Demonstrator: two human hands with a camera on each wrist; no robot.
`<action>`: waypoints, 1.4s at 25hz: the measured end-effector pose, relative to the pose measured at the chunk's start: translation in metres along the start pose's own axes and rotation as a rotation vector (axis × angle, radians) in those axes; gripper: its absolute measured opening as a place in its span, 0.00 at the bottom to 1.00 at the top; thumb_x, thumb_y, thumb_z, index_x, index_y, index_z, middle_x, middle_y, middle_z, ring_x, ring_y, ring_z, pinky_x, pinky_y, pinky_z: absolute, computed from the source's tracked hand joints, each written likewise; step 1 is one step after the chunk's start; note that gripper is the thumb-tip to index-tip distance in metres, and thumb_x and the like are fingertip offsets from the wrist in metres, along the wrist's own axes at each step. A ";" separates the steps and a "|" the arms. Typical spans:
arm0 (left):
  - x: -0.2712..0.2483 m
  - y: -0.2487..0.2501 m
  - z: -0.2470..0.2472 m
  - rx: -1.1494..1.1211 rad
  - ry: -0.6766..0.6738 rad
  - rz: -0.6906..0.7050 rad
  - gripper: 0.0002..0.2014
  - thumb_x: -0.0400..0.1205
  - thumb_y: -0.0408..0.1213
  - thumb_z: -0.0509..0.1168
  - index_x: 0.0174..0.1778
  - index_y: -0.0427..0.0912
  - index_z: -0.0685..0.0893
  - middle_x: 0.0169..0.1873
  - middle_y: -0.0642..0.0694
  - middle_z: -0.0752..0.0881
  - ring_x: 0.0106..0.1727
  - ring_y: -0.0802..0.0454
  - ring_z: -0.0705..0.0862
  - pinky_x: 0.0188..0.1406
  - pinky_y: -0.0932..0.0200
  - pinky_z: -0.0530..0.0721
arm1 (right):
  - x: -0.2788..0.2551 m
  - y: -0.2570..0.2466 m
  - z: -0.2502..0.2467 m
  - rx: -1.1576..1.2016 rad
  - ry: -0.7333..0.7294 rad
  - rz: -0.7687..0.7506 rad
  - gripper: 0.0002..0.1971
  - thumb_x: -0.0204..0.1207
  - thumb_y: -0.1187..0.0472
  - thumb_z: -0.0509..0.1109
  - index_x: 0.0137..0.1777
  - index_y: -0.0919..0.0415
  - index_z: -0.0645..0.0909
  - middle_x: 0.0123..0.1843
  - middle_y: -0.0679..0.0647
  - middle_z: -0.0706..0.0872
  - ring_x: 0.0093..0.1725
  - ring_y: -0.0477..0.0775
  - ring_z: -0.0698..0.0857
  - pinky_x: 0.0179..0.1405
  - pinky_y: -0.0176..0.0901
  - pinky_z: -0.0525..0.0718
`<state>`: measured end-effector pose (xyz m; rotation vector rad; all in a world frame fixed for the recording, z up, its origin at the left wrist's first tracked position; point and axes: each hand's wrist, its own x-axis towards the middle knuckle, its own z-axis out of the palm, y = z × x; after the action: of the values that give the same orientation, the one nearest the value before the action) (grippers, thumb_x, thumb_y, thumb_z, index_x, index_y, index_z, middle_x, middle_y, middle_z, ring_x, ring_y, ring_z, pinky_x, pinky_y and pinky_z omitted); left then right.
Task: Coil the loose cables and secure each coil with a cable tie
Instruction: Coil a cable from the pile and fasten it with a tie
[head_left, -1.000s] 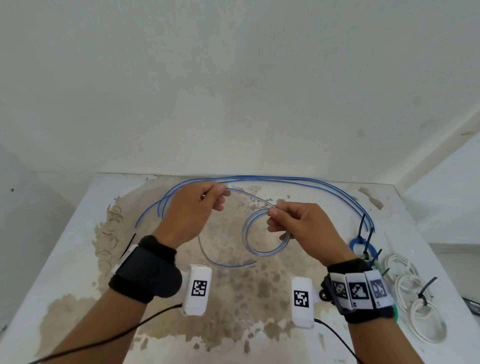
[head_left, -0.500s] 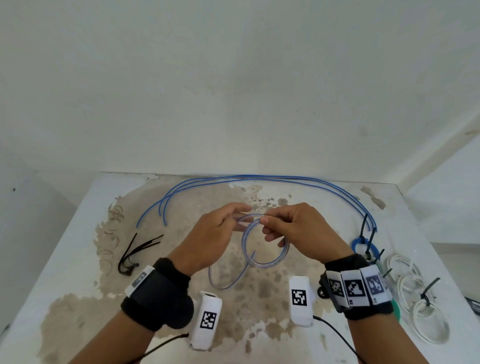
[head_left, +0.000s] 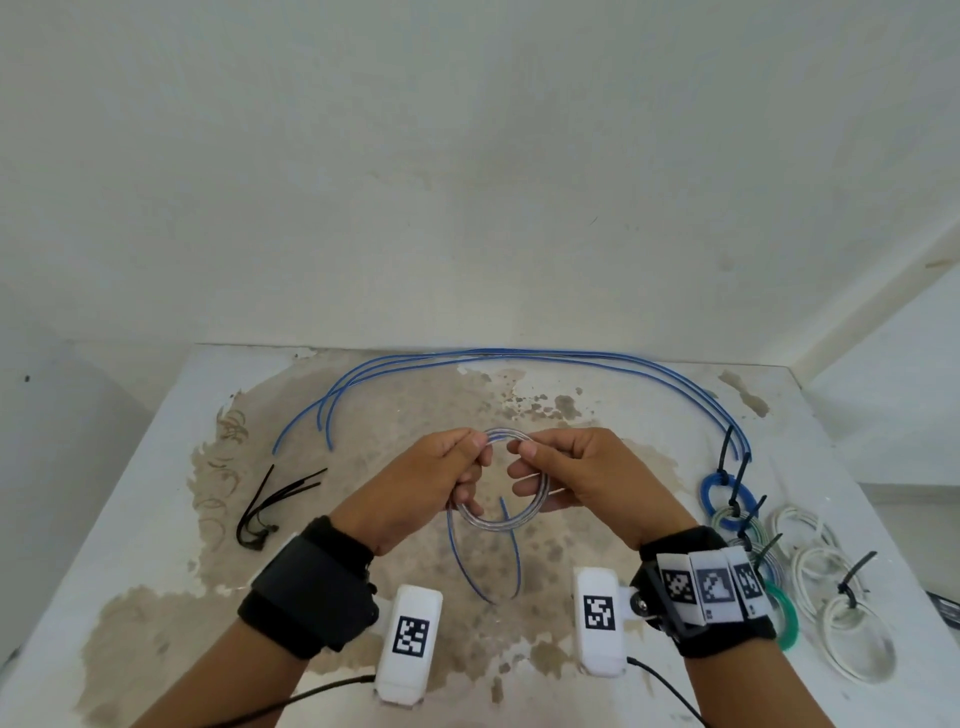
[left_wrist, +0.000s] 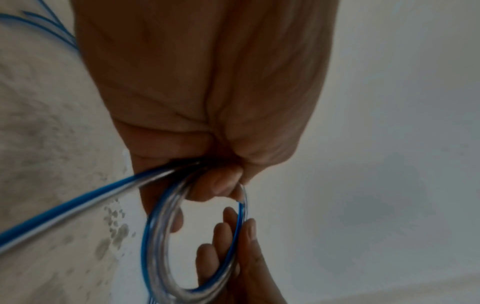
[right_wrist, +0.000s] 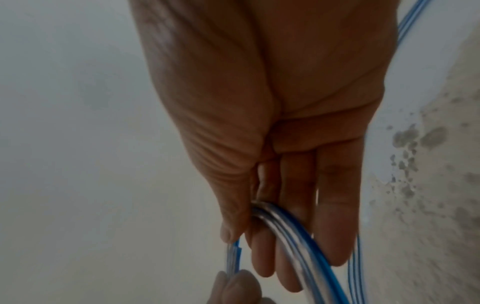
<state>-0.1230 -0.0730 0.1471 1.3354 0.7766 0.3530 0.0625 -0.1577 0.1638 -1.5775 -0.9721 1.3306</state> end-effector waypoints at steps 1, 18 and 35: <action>-0.002 0.002 0.000 -0.024 0.002 -0.005 0.15 0.92 0.43 0.53 0.45 0.40 0.78 0.26 0.53 0.66 0.25 0.58 0.67 0.41 0.54 0.87 | -0.001 0.000 0.000 0.035 -0.003 0.008 0.11 0.82 0.55 0.73 0.59 0.58 0.90 0.48 0.57 0.95 0.46 0.53 0.94 0.48 0.47 0.93; 0.018 0.009 -0.018 -0.891 0.468 0.176 0.15 0.92 0.45 0.52 0.43 0.45 0.76 0.23 0.56 0.67 0.20 0.60 0.66 0.28 0.64 0.79 | -0.005 0.017 0.042 -0.157 -0.009 0.136 0.31 0.85 0.33 0.57 0.38 0.56 0.89 0.34 0.51 0.91 0.28 0.47 0.85 0.29 0.41 0.75; 0.004 -0.032 0.051 -0.792 0.559 -0.019 0.14 0.92 0.42 0.53 0.44 0.43 0.77 0.26 0.53 0.70 0.23 0.60 0.69 0.34 0.60 0.82 | -0.010 0.050 0.033 0.308 0.218 0.095 0.11 0.82 0.56 0.75 0.55 0.64 0.88 0.42 0.54 0.93 0.44 0.49 0.94 0.31 0.39 0.86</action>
<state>-0.0924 -0.1150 0.1178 0.4742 0.9637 0.9326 0.0306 -0.1804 0.1179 -1.5060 -0.5367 1.2722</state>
